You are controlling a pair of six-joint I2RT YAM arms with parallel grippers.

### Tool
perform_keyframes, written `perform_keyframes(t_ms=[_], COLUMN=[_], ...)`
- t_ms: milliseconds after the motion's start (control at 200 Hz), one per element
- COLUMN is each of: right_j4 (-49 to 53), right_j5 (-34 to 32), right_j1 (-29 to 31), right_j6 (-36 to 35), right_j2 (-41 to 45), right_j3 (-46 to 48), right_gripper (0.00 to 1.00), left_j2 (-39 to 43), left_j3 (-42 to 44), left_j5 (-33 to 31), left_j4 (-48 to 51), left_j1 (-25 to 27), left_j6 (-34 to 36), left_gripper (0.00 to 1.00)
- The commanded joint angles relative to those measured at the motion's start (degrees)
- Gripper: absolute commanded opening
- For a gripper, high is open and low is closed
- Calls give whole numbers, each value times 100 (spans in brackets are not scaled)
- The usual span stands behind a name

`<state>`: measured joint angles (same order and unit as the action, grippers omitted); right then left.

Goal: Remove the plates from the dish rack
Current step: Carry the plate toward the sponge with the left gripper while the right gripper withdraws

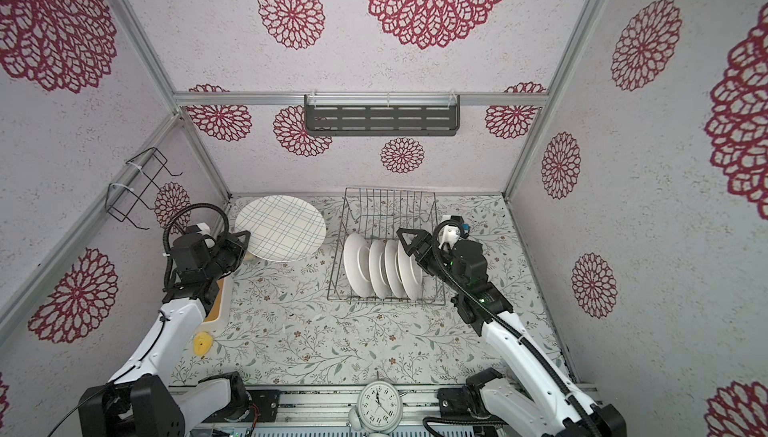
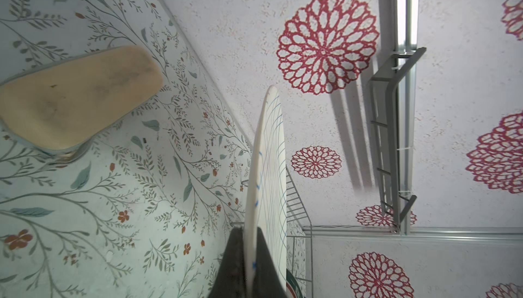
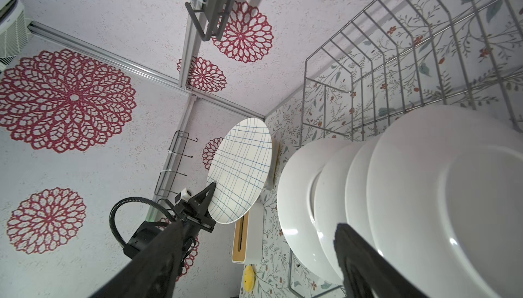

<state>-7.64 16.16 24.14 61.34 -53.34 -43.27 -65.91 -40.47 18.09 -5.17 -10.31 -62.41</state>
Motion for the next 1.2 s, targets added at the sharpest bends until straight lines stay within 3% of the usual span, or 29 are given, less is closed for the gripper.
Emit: perform_keyframes(t_ms=[0, 355, 1196], right_j4=[396, 740, 799], right_j5=[-244, -447, -447], right_j1=[-17, -17, -21], right_j6=[-374, -616, -800], right_j2=[226, 369, 108], right_j3=[-210, -96, -188], right_gripper=[87, 88, 88], left_j2=[-226, -1255, -3017], left_j3=[86, 171, -311], left_j5=[-200, -81, 64], left_j4=[-592, -1595, -2490], left_j1=[-34, 39, 577], left_j6=[15, -77, -385], left_gripper=[0, 0, 0])
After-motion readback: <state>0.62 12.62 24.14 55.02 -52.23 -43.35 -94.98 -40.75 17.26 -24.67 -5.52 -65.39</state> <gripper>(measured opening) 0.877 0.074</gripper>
